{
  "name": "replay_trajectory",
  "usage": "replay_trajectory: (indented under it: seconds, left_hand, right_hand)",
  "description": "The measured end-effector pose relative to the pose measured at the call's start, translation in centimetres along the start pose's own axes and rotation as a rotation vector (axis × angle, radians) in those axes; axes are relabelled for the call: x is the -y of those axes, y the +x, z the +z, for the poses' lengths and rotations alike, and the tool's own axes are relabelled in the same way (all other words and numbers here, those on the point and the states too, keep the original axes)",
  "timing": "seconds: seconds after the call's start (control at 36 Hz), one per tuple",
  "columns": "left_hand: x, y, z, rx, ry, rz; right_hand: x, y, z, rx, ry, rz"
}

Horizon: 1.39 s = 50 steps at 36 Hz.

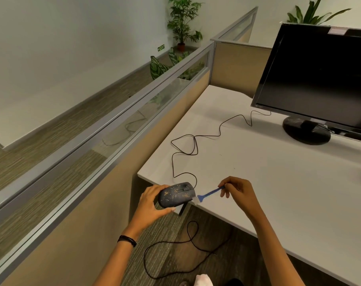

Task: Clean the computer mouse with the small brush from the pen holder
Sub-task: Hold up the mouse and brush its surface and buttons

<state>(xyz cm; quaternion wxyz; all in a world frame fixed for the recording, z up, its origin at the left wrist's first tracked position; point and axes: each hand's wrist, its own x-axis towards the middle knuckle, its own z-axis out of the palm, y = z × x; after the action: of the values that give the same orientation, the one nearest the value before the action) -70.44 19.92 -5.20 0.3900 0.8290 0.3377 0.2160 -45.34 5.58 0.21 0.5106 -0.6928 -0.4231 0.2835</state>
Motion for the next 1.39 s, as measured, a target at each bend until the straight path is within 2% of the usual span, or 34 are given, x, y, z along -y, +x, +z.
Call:
replay_trajectory:
  seconds: [0.11, 0.28, 0.47, 0.61, 0.81, 1.0, 1.19, 1.31, 1.39]
  left_hand:
    - [-0.10, 0.01, -0.03, 0.000, 0.002, 0.001]
    - [-0.08, 0.00, -0.09, -0.003, 0.011, 0.005]
    - [-0.10, 0.00, -0.02, -0.004, 0.013, 0.011]
    - [-0.03, 0.01, 0.01, -0.005, 0.016, 0.013]
    - [-0.12, 0.00, -0.02, -0.006, 0.018, 0.008]
    - [0.00, -0.03, -0.05, -0.006, 0.020, 0.001]
    - [0.14, -0.01, -0.15, -0.001, 0.015, 0.004]
    - [0.17, -0.10, -0.23, 0.000, 0.005, -0.002]
    - [0.18, -0.15, -0.30, 0.005, 0.002, -0.011]
  right_hand:
    - [0.20, 0.01, 0.20, -0.035, 0.033, -0.018]
    - [0.25, 0.06, 0.07, 0.051, -0.002, 0.016]
    - [0.06, -0.08, 0.14, -0.016, -0.001, -0.023]
    - [-0.01, -0.07, 0.08, 0.045, -0.020, -0.002]
    - [0.13, -0.06, 0.19, -0.025, 0.009, -0.029]
    - [0.03, -0.06, -0.04, 0.057, -0.017, 0.014]
    - [0.07, -0.14, 0.20, -0.027, 0.016, -0.012]
    - [-0.05, -0.09, 0.16, 0.038, -0.002, 0.013]
    - [-0.11, -0.07, 0.20, 0.027, 0.002, 0.021]
